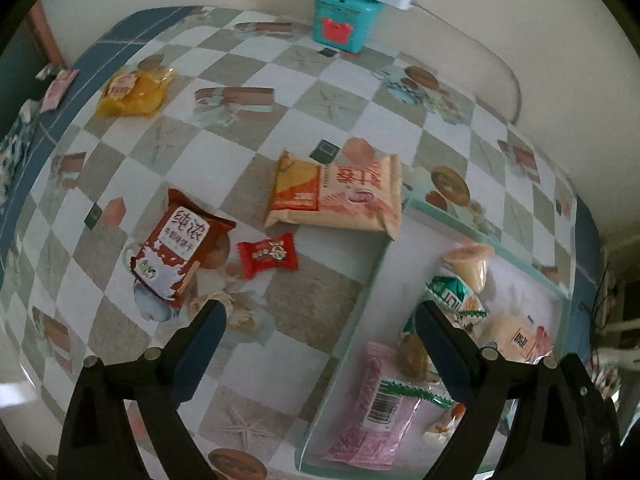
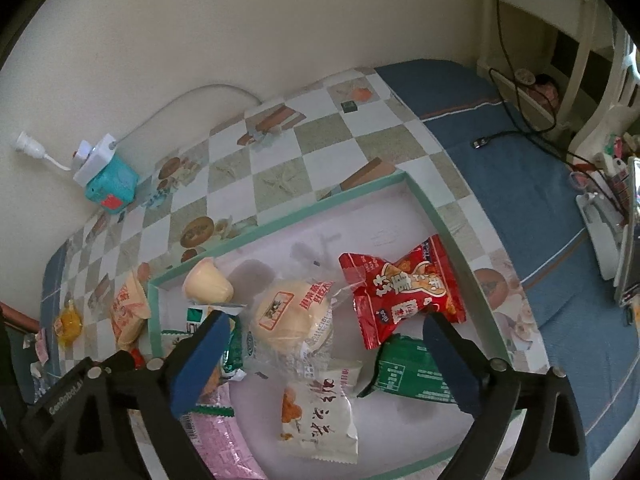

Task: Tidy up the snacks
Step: 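Move both open grippers from the tray toward the red milk biscuit pack and candy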

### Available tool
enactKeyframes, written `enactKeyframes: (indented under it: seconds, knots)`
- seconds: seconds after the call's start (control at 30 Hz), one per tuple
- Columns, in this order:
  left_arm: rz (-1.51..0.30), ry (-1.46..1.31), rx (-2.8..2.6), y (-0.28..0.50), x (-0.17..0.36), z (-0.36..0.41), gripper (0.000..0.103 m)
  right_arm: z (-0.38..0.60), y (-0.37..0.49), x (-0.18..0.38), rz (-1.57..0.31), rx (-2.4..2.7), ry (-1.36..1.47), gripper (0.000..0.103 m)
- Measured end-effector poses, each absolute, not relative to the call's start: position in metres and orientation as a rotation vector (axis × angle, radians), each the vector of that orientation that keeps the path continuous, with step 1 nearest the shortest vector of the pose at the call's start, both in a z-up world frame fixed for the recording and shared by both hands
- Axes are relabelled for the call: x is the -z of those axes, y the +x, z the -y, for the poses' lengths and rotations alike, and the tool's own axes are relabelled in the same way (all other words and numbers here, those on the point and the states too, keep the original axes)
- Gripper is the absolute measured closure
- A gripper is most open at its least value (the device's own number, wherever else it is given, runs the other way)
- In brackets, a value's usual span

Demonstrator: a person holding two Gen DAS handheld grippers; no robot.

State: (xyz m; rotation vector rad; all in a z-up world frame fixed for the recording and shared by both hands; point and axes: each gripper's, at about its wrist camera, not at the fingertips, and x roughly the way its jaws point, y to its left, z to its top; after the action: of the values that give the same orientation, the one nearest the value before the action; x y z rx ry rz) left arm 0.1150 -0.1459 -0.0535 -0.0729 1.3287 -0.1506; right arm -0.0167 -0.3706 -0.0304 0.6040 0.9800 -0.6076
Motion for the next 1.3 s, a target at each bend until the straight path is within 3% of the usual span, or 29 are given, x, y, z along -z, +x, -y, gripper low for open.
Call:
enactKeyframes:
  seconds: [0.6,1.3]
  knots:
    - [-1.245,-0.087,0.057,0.131,0.027,0.1,0.007,0.342,-0.001,0.013,-1.023,0.606,0.538,0.0]
    - [-1.122,0.016,-0.097,0.164,-0.012,-0.006,0.007,0.263,0.042,-0.007,-1.018,0.496,0.469,0.0]
